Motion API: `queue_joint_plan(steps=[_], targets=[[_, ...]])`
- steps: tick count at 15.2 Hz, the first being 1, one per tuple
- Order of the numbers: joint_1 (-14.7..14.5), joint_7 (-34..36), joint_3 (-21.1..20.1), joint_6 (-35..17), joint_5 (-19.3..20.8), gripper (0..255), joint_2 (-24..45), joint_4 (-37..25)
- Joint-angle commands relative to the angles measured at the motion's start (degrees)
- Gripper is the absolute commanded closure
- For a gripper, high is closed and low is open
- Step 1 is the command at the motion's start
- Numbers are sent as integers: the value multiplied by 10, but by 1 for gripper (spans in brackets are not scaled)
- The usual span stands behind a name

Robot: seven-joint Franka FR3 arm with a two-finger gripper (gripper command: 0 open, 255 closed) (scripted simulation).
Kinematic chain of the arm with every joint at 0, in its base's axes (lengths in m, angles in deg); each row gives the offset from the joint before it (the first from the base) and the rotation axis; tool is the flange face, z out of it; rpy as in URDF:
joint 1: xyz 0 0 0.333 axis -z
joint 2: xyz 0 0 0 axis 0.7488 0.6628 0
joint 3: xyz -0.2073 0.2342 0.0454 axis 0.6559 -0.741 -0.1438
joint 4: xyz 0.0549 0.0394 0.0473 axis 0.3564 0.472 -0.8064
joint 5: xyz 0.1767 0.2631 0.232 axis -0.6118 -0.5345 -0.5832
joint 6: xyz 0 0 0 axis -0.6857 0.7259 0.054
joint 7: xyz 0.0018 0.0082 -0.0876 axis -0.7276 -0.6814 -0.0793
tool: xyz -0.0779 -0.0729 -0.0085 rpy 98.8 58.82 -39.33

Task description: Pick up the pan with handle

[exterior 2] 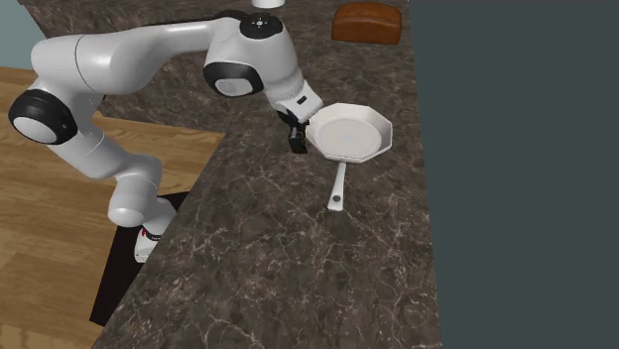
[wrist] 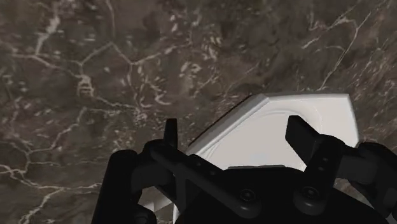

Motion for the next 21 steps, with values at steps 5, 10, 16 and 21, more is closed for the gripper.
queue_joint_plan(steps=[5, 10, 16, 21], targets=[[21, 21, 45, -18, -81, 0, 96, -101], [26, 18, 52, -41, -101, 0, 111, -95], [25, 6, 50, -75, -103, 0, 104, -53], [25, 7, 50, -75, -103, 255, 105, -54]])
